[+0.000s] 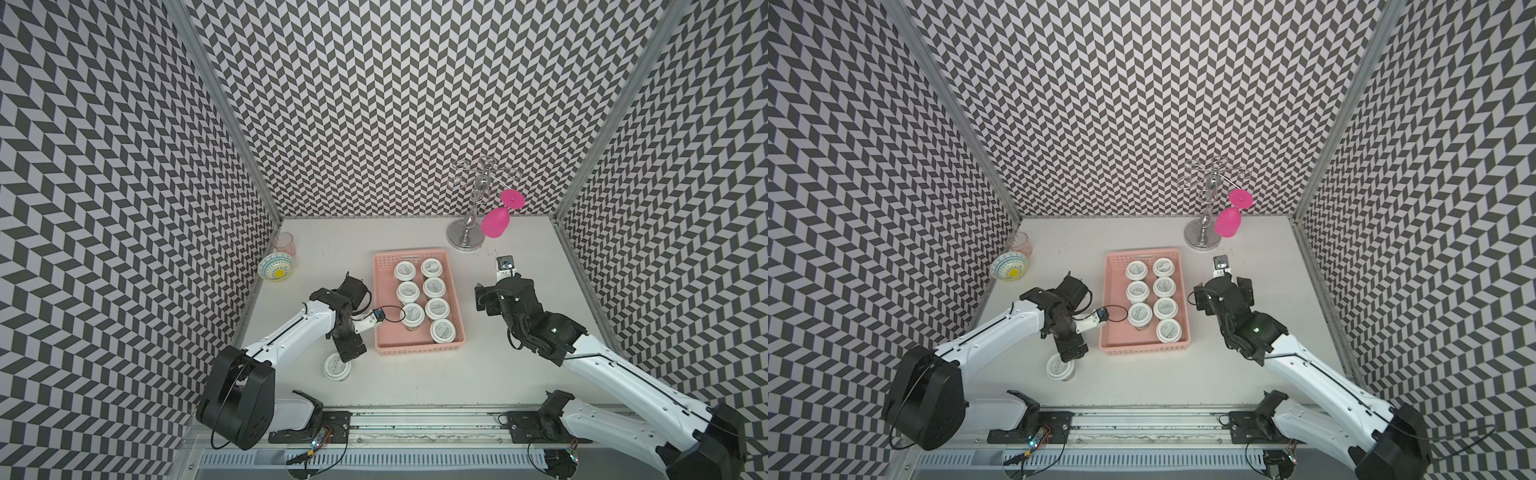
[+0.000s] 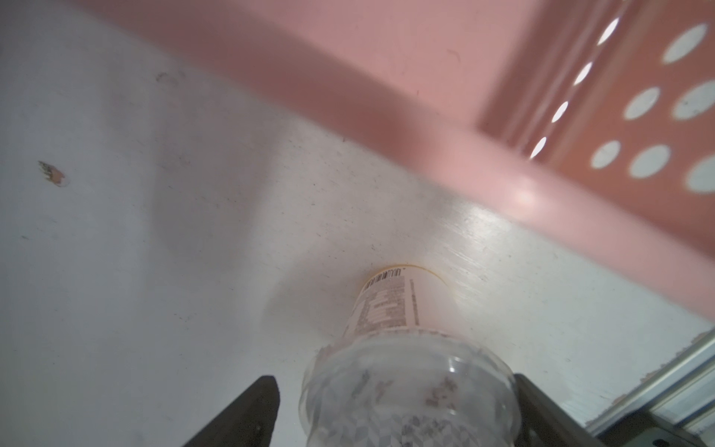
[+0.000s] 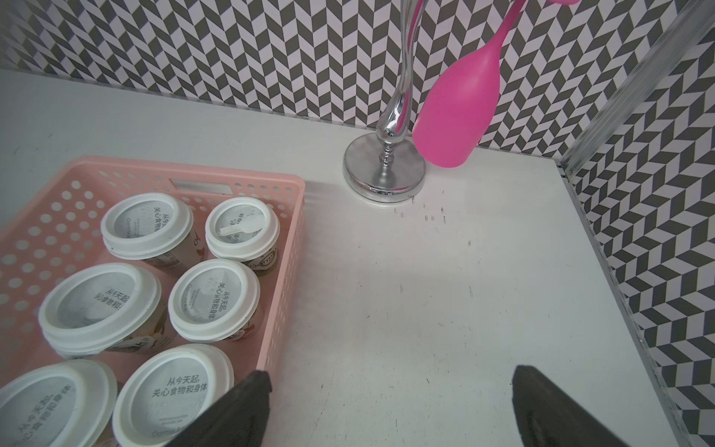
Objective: Put the yogurt in the basket
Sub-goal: Pick up the yogurt from the center of the board.
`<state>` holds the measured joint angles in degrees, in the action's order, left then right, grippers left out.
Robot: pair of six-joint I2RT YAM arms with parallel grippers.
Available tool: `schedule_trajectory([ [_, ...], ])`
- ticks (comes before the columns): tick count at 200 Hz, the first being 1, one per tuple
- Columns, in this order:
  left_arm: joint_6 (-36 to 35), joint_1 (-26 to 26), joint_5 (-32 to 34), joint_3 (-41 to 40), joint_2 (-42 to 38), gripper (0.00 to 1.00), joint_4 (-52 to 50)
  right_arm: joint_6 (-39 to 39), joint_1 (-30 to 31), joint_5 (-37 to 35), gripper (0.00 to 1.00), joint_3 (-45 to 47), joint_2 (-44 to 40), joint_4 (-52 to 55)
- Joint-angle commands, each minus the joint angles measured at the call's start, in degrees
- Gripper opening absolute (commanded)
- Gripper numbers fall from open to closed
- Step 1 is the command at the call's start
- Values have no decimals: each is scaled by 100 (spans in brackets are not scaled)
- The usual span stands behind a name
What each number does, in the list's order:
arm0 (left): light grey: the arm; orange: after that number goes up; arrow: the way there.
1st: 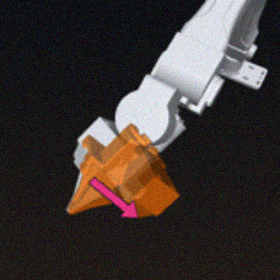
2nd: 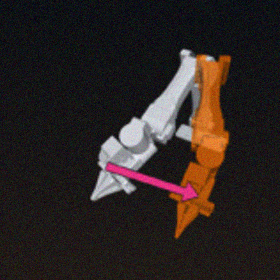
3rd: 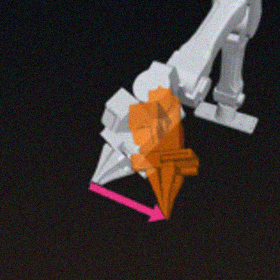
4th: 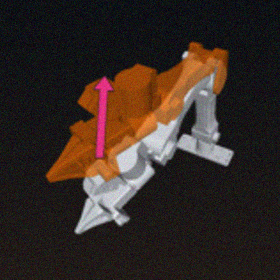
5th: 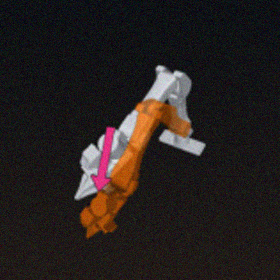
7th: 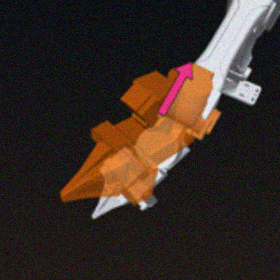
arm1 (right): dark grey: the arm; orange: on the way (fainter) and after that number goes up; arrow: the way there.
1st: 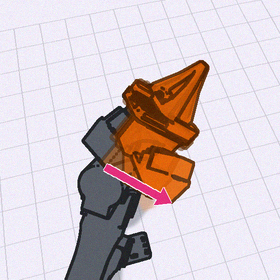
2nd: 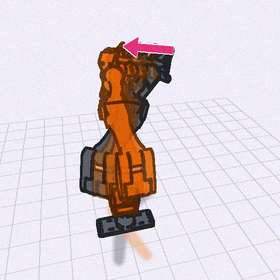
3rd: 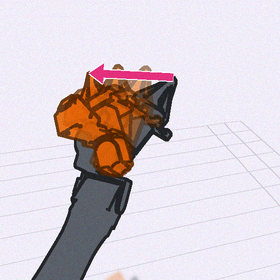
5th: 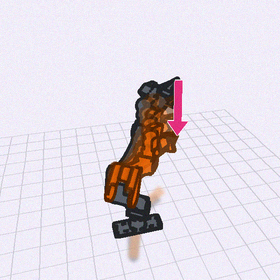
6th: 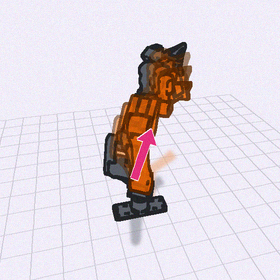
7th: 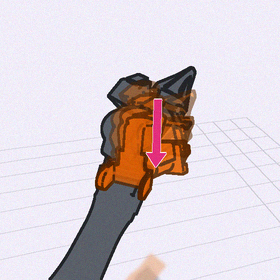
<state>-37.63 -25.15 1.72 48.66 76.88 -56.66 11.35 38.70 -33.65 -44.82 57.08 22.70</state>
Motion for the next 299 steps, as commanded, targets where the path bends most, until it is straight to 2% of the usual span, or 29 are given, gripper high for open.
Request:
schedule_trajectory([
  [1, -19, -28, 32, 42, 23, 89, 15, -41, -20, -75, 100, 52, 23, -222],
  [28, 18, -26, 22, 117, 70, 82, 30, -30, -20, -79, 100, 51, 23, -222],
  [82, 26, -33, 23, 98, 44, 79, 36, -43, -20, -78, 100, 52, 31, -222],
  [127, 28, -30, 13, 126, 37, 71, 16, -30, -20, -74, 100, 52, 23, -222],
  [195, 19, -31, 135, 298, 46, 72, -35, -32, -20, -89, 100, 52, 23, -223],
  [268, -128, -27, 197, 1147, 26, 73, -407, -32, -20, -83, 100, 50, 23, -222],
  [299, -209, -26, 420, 1569, 60, 74, -554, -30, -20, -91, 100, 50, 14, -222],
])
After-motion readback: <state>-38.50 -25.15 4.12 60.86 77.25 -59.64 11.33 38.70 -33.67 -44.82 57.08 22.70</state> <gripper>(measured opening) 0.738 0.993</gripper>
